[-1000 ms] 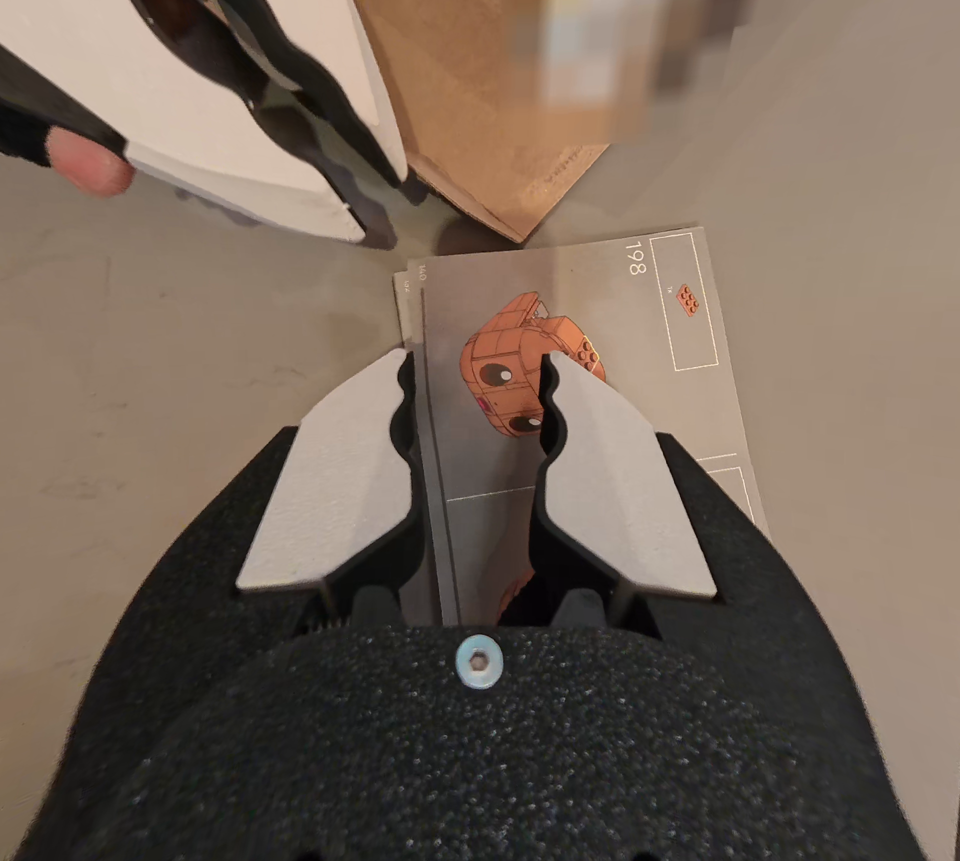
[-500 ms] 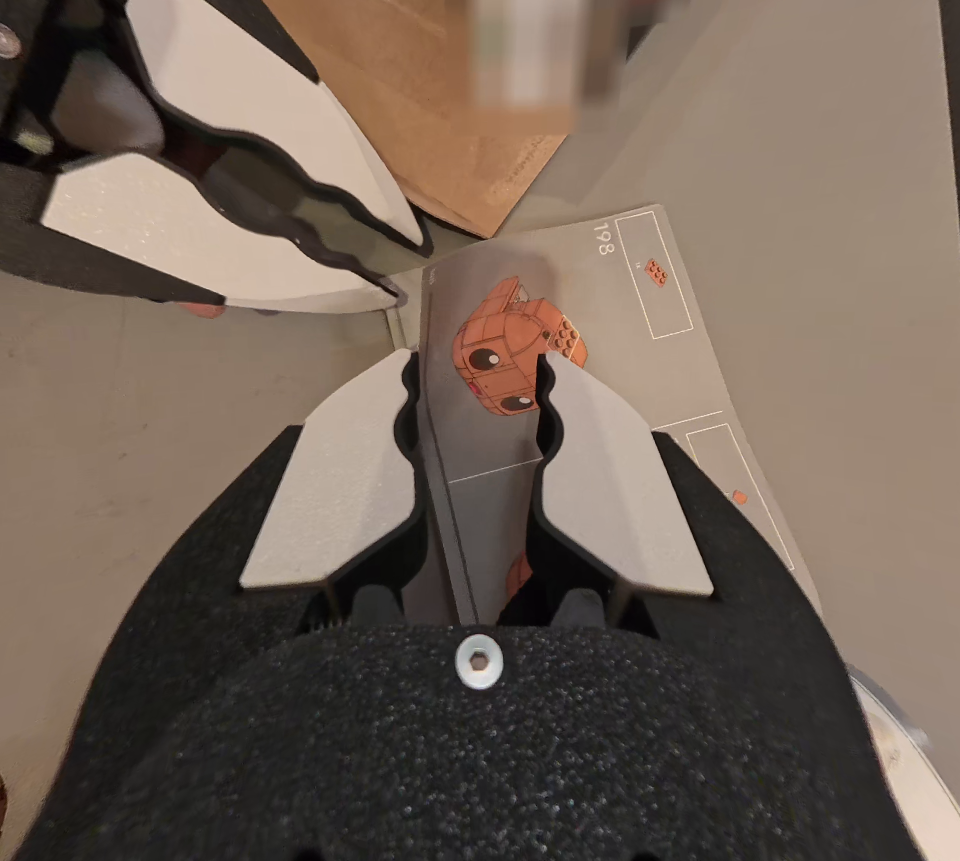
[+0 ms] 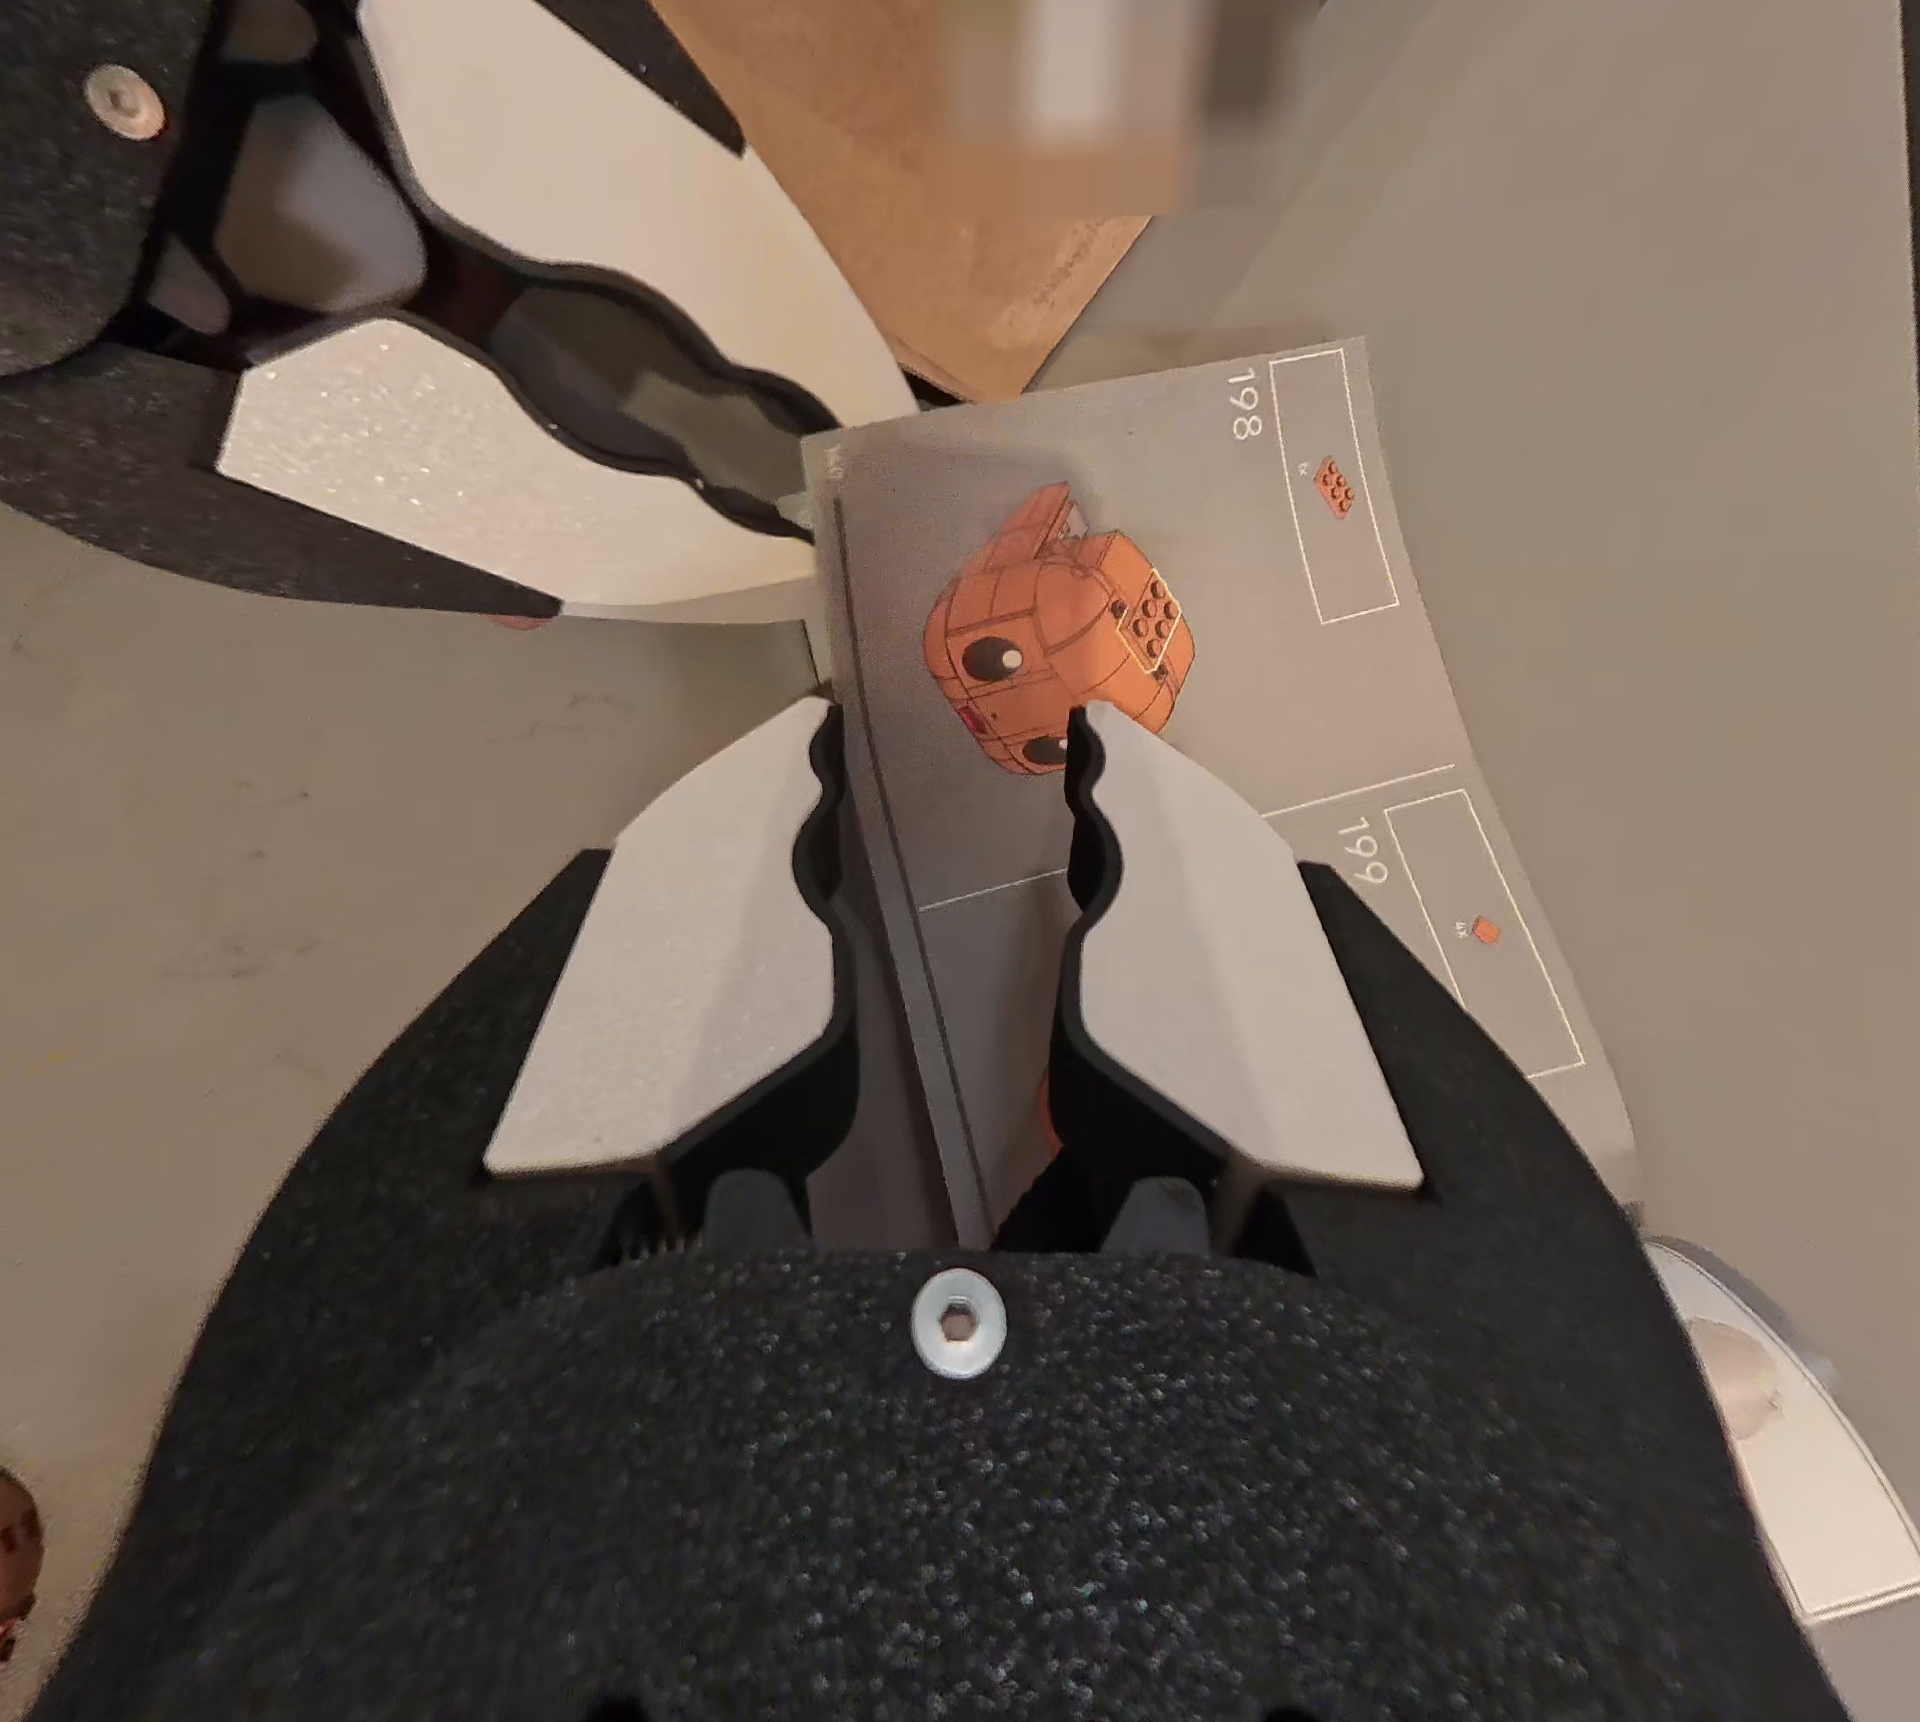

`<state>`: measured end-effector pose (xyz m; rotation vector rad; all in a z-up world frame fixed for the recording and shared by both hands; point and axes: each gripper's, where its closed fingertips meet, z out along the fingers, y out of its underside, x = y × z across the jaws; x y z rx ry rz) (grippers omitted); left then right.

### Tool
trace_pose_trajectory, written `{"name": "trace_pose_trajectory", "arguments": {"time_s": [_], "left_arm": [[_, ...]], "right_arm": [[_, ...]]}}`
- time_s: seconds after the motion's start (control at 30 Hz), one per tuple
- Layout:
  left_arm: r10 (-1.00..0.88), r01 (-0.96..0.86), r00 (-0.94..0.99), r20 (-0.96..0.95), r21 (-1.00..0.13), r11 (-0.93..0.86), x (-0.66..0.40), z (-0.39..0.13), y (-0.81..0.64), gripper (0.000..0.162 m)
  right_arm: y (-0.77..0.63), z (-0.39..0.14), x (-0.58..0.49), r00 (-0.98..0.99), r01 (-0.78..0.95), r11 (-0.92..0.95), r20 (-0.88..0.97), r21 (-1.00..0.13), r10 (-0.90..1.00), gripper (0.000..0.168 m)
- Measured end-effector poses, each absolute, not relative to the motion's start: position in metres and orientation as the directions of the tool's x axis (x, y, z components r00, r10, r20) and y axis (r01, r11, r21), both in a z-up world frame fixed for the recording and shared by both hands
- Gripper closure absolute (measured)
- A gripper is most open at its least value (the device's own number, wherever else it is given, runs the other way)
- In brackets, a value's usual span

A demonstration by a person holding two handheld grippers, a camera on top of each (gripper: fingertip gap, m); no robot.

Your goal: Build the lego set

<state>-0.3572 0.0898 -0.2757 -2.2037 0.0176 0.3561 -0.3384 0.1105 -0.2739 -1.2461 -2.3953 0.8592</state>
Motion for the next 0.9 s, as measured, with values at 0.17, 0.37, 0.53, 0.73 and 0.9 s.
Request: {"name": "trace_pose_trajectory", "arguments": {"time_s": [0.17,0.37,0.53,0.73,0.9], "left_arm": [[0.097,-0.154,0.959,-0.266,-0.776,-0.612,-0.355,-0.277,0.094,0.146],[0.085,-0.164,0.963,-0.255,-0.808,-0.566,-0.35,-0.269,0.097,0.146],[0.085,-0.126,0.975,-0.205,-0.828,-0.546,-0.349,-0.268,0.098,0.146],[0.076,-0.127,0.977,-0.198,-0.833,-0.539,-0.347,-0.268,0.099,0.146],[0.07,-0.124,0.979,-0.192,-0.829,-0.546,-0.347,-0.27,0.098,0.146]], "right_arm": [[0.11,-0.271,-0.337,-0.582,0.625,0.451,0.005,-0.637,0.813,0.128],[0.109,-0.249,-0.351,-0.559,0.601,0.346,-0.069,-0.72,0.826,0.127],[0.105,-0.232,-0.381,-0.485,0.628,0.133,-0.253,-0.767,0.837,0.126],[0.099,-0.248,-0.399,-0.417,0.71,0.103,-0.298,-0.696,0.859,0.12],[0.112,-0.267,-0.397,-0.367,0.758,0.153,-0.22,-0.635,0.904,0.12]]}}
